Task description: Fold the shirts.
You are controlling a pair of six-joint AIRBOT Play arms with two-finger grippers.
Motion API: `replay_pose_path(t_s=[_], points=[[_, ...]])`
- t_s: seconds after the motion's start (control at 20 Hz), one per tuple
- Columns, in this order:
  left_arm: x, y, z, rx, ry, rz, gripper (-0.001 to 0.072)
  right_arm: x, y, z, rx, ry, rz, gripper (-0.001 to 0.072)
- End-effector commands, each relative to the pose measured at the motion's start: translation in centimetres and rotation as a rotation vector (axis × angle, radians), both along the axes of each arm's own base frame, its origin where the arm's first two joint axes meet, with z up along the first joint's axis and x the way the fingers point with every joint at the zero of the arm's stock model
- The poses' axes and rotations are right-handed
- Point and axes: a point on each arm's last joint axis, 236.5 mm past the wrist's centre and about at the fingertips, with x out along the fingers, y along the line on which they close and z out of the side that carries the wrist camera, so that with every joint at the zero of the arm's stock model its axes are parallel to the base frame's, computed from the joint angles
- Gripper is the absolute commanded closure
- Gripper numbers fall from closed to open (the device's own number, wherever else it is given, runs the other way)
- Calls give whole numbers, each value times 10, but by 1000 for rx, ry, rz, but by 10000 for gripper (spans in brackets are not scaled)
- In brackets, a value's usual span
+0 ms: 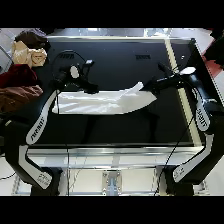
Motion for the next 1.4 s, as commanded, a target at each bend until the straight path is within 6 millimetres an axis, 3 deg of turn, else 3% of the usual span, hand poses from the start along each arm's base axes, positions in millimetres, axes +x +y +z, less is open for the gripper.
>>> replay_pose_path(t_s=[0.0,0.2,0.3,0.4,0.55,0.7,0.85,1.0,1.05,1.15,1.2,1.25,1.35], points=[[-28,-17,-41,-5,142,-41,697,2,37,55,-10,-110,64,699],[-43,-58,-46,-110,165,-139,696,3,91,94,-42,-246,119,700],[-44,-60,-47,-109,164,-144,696,-1,118,108,-46,-312,151,700],[-37,-48,-47,-94,151,-129,696,-7,144,116,-36,-349,170,700],[-11,5,-18,-62,86,-56,697,-19,175,115,-37,-359,197,701],[15,95,38,-6,-27,75,696,-27,214,118,-16,-399,202,702],[27,180,95,-17,-138,252,696,-34,270,105,5,-443,191,704],[27,227,132,-77,-203,377,696,-41,347,75,41,-488,130,700],[26,237,139,-86,-216,402,696,-41,370,74,69,-513,82,667],[22,248,140,-83,-212,421,696,-50,408,91,164,-526,-14,142],[20,250,139,-81,-204,421,696,-55,418,105,197,-545,-40,48],[20,250,139,-81,-203,421,696,-57,420,116,199,-596,-38,49],[20,250,139,-82,-201,420,696,-37,399,123,99,-756,-16,67]])
